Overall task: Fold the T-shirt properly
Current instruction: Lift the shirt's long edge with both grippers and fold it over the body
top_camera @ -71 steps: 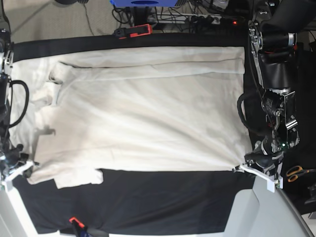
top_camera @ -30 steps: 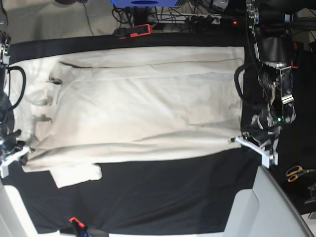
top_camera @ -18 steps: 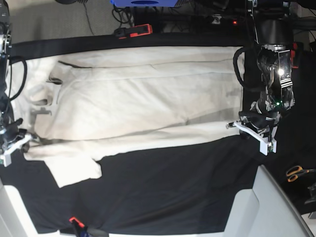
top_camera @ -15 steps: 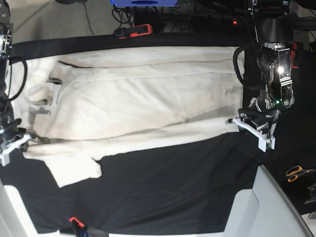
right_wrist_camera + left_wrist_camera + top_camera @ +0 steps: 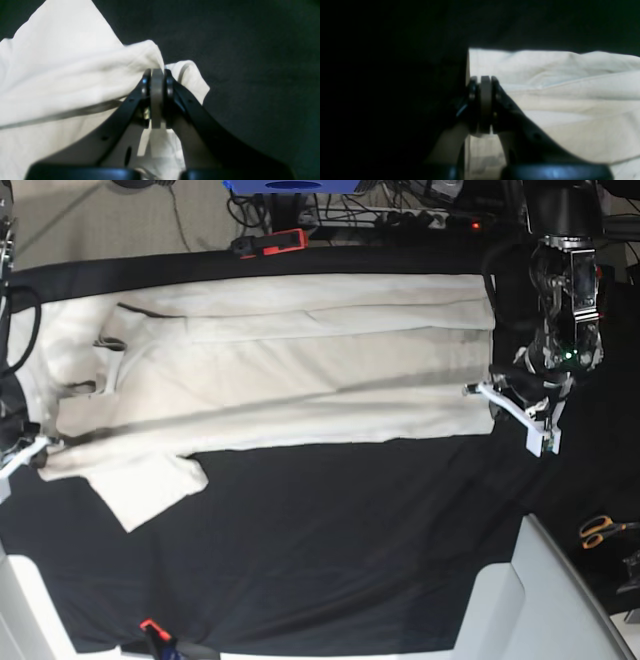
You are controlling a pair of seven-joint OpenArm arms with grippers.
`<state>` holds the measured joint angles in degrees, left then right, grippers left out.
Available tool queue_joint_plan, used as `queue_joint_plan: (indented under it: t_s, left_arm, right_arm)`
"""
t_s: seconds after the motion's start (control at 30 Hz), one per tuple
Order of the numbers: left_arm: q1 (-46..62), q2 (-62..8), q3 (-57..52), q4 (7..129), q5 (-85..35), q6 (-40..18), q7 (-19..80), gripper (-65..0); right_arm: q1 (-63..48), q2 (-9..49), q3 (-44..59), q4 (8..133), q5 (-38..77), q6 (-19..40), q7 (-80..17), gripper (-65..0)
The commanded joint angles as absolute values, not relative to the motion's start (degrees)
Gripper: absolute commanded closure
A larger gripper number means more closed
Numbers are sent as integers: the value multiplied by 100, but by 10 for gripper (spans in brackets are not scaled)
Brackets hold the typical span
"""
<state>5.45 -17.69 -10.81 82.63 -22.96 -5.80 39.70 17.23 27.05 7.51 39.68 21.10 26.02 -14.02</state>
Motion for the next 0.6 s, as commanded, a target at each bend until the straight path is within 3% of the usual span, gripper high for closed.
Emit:
queue_joint_plan:
  t_s: [0.0, 0.57]
  left_arm:
    - [453, -1895, -1112, 8374, -2316, -541, 3820, 0]
    - [716, -1895, -1068, 8365, -2281, -541, 3802, 0]
  right_arm:
    - [1815, 2923, 787, 4057, 2193, 2589, -1262, 0]
    - [1411, 2870, 1147, 4084, 2211, 2589, -1824, 0]
